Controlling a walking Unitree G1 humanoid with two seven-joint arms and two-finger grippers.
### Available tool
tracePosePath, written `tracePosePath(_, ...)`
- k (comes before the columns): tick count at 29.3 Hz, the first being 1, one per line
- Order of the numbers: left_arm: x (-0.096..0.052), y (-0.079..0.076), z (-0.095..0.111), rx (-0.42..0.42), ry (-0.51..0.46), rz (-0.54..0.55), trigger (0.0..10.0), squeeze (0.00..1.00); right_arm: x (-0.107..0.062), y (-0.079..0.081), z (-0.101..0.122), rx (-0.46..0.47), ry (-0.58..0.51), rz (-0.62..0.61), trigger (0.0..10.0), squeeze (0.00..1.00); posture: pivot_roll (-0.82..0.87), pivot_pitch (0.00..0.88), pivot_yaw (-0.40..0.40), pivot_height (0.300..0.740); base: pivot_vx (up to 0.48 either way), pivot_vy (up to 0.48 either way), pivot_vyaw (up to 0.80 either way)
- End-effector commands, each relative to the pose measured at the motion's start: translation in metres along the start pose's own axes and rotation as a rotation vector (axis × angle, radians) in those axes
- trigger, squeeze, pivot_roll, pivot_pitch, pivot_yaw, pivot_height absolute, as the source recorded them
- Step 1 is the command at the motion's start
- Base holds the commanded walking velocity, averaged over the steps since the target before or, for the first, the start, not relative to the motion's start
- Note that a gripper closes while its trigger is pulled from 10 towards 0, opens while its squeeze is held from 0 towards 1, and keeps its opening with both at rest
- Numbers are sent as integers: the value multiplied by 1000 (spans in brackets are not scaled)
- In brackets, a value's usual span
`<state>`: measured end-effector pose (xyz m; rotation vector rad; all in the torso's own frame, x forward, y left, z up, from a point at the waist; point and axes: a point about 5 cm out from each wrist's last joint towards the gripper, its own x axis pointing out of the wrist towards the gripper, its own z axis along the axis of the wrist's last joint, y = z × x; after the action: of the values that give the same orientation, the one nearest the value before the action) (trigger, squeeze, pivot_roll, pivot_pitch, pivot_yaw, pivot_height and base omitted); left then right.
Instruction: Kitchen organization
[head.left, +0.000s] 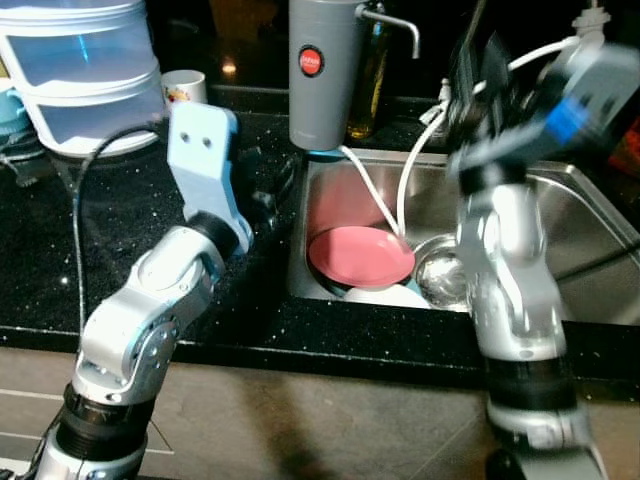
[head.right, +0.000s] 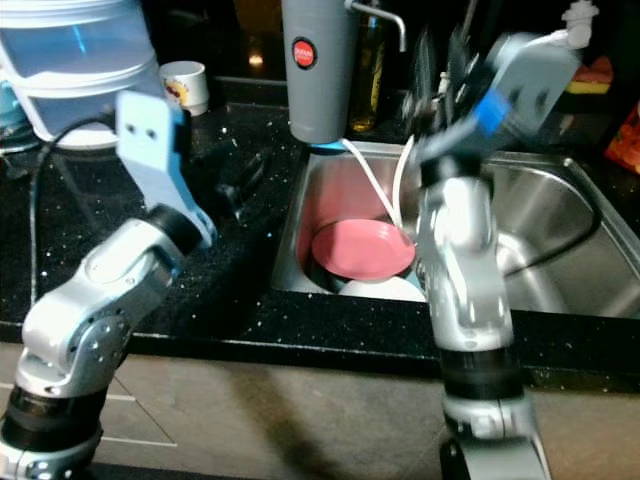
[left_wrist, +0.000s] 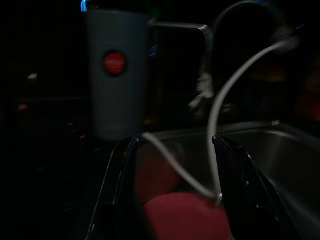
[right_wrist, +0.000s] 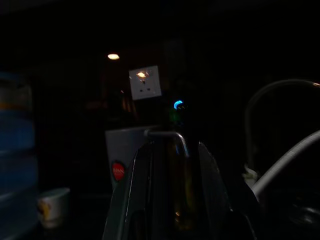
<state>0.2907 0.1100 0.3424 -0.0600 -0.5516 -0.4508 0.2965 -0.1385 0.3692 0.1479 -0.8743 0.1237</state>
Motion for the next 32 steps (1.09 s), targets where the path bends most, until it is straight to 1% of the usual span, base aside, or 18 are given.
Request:
tracePosePath(1,-7,-10,2,17,-36,-49,10000,0,-12,1,3,-31,28,-4,10000,0,64,149,-29,740,0,0,0)
tracePosePath(2,-12,-13,-1,25,-32,-58,10000,0,-19,0,0,-34,57,-18,10000,0,59,145,-29,740,0,0,0)
tracePosePath(3,-19,-15,-7,68,-18,-60,10000,0,-27,0,-3,-39,87,-32,10000,0,54,140,-29,740,0,0,0)
tracePosePath(4,-19,-15,-7,68,-18,-60,10000,0,-27,0,-3,-39,87,-32,10000,0,54,140,-29,740,0,0,0)
tracePosePath(6,-35,-11,-22,172,36,5,10000,0,-42,0,-9,-56,144,-50,10000,0,52,135,-27,740,0,0,0)
tracePosePath(7,-35,-11,-22,172,36,5,10000,0,-42,0,-9,-56,144,-50,10000,0,52,135,-27,740,0,0,0)
tracePosePath(9,-45,-2,-32,267,64,68,10000,0,-51,0,-13,-58,186,-72,10000,0,53,132,-21,740,0,0,0)
tracePosePath(12,-52,24,-45,326,125,201,10000,0,-57,-1,-18,-76,224,-98,10000,0,53,132,-21,740,0,0,0)
tracePosePath(15,-50,40,-47,335,141,281,10000,0,-57,-5,-19,-77,240,-132,10000,0,52,111,-7,740,0,0,0)
tracePosePath(16,-50,40,-47,335,141,281,10000,0,-57,-5,-19,-77,240,-132,10000,0,52,111,-7,740,0,0,0)
tracePosePath(17,-49,46,-47,330,137,306,10000,0,-57,-7,-19,-82,246,-143,10000,0,52,111,-7,740,0,0,0)
tracePosePath(21,-49,47,-49,323,141,307,10000,0,-59,-10,-19,-100,257,-149,10000,0,52,100,-5,740,0,0,0)
tracePosePath(25,-54,42,-55,307,152,304,10000,0,-65,-12,-21,-107,284,-154,10000,0,46,93,-7,740,0,0,0)
tracePosePath(27,-60,35,-59,316,148,288,10000,0,-73,-12,-24,-118,309,-153,10000,0,40,51,-10,740,0,0,0)
tracePosePath(28,-62,33,-60,321,144,279,10000,0,-76,-13,-25,-121,317,-153,10000,0,39,46,-11,740,0,0,0)
tracePosePath(29,-63,28,-61,345,136,246,10000,0,-78,-13,-26,-130,327,-147,10000,0,37,42,-11,740,0,0,0)
tracePosePath(31,-63,26,-61,361,129,223,10000,0,-79,-13,-26,-135,333,-143,10000,0,37,42,-11,740,0,0,0)
tracePosePath(32,-64,23,-61,357,126,205,10000,0,-81,-15,-26,-141,342,-142,10000,0,35,53,-14,740,0,0,0)
